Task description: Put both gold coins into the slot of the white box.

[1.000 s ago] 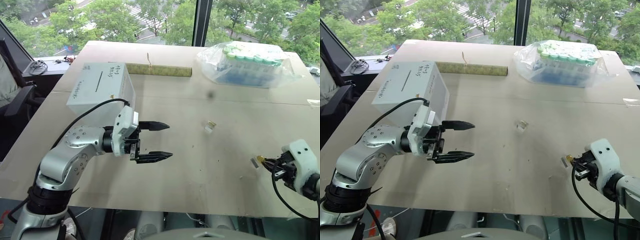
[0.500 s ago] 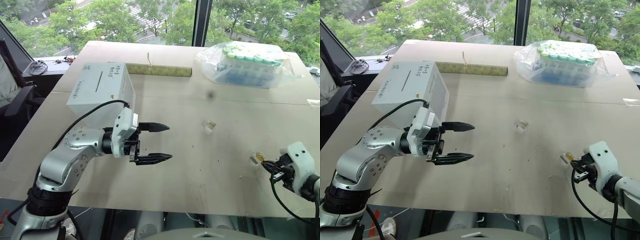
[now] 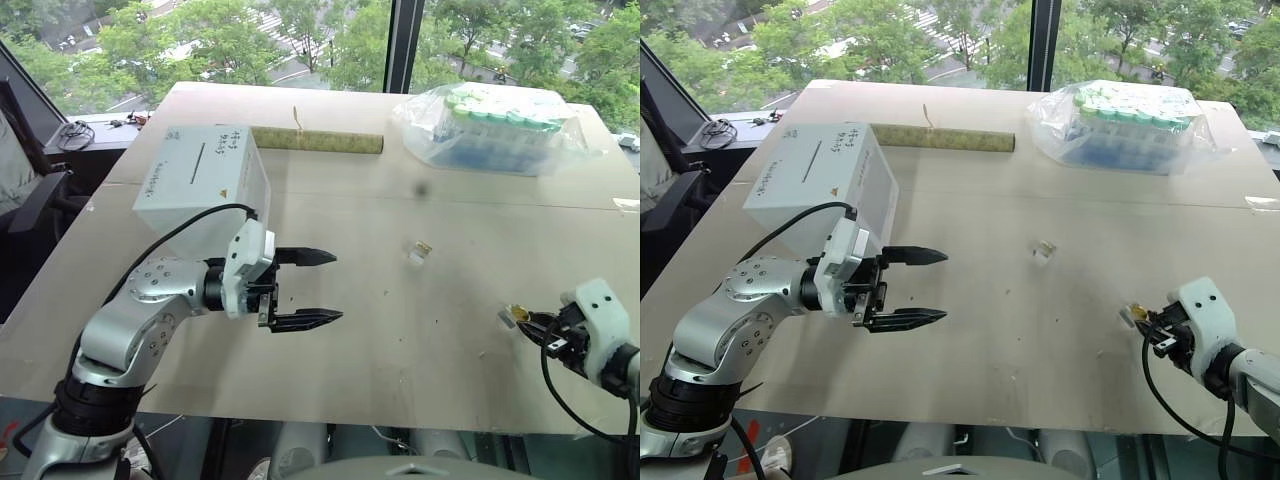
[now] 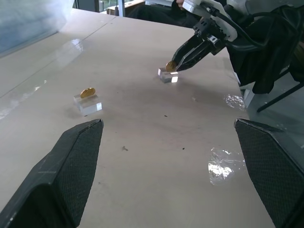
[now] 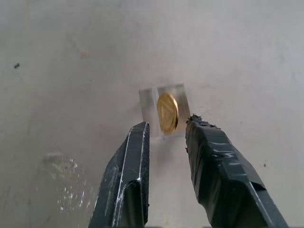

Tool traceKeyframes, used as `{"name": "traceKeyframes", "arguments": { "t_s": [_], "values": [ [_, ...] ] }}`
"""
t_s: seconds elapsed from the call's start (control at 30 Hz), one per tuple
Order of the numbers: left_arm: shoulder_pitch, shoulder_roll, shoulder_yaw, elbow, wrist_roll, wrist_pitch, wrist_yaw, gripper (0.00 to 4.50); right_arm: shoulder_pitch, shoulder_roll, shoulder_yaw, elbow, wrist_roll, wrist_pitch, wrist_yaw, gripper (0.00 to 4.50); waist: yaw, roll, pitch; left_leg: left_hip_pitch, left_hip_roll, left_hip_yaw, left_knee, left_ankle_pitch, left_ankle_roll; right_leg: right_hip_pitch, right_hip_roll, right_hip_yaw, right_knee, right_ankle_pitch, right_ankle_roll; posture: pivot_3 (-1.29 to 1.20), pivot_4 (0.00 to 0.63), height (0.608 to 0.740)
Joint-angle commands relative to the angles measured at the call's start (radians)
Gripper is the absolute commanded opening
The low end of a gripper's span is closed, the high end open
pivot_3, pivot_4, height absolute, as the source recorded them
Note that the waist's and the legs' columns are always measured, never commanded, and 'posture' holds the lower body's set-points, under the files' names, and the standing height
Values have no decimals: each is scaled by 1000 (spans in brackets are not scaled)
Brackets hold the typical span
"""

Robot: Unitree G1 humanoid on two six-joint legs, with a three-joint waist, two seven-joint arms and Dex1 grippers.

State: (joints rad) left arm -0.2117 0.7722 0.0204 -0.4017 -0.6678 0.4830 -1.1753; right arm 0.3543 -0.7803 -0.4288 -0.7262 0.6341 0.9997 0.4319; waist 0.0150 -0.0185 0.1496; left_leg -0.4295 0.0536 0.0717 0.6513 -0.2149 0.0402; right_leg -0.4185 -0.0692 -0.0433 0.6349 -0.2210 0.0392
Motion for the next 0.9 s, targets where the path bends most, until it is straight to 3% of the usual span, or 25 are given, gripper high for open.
{"name": "traceKeyframes", "arguments": {
  "t_s": [0.03, 0.33, 0.43, 0.73, 0.9],
  "values": [
    [3, -2, 10, -10, -2, -20, -7, 4500, -17, 0, -29, -4, 4, 2, 8, 1308, 0, 0, 0, 0, 0, 0, 0, 0, 0, 0, 0, 0, 0, 0, 0, 0, 150, 740],
    [17, 4, 18, -11, -1, -29, -8, 4500, -39, -1, -7, -1, -1, 11, 7, 1308, 0, 0, 0, 0, 0, 0, 0, 0, 0, 0, 0, 0, 0, 0, 0, 0, 150, 740],
    [23, 6, 21, -12, -1, -31, -9, 4500, -43, -4, -1, 1, -6, 13, 9, 11, 0, 0, 0, 0, 0, 0, 0, 0, 0, 0, 0, 0, 0, 0, 0, 0, 150, 740],
    [30, 3, 21, -13, -8, -22, -3, 4500, -44, -6, -12, -12, 5, 25, 28, 11, 0, 0, 0, 0, 0, 0, 0, 0, 0, 0, 0, 0, 1, 0, 0, 0, 150, 740],
    [-1, -15, 44, 0, -98, 99, 58, 4500, -75, 23, -103, -24, 88, 51, 30, 11, 0, 0, 0, 0, 0, 0, 0, 0, 0, 0, 0, 0, 1, 0, 0, 0, 150, 740]
  ]
}}
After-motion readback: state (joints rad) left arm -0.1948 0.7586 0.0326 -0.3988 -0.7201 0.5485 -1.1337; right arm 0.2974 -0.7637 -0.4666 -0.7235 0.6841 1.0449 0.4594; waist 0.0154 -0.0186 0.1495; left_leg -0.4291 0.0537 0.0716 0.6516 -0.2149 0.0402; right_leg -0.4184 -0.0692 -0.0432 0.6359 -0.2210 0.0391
